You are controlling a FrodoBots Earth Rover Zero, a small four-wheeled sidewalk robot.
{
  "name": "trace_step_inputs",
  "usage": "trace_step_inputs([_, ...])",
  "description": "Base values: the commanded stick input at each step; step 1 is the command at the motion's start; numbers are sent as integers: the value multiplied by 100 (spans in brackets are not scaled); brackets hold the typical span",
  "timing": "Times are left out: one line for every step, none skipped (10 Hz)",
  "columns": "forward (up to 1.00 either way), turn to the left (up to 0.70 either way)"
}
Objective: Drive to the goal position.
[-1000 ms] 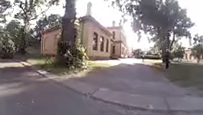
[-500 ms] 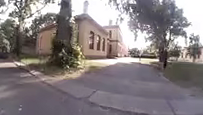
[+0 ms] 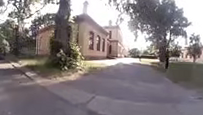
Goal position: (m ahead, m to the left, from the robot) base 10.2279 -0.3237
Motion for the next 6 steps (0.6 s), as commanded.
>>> trace_step_inputs([44, -27])
trace_step_inputs([44, -27])
trace_step_inputs([44, -27])
trace_step_inputs([44, -27])
trace_step_inputs([44, -27])
trace_step_inputs([44, -27])
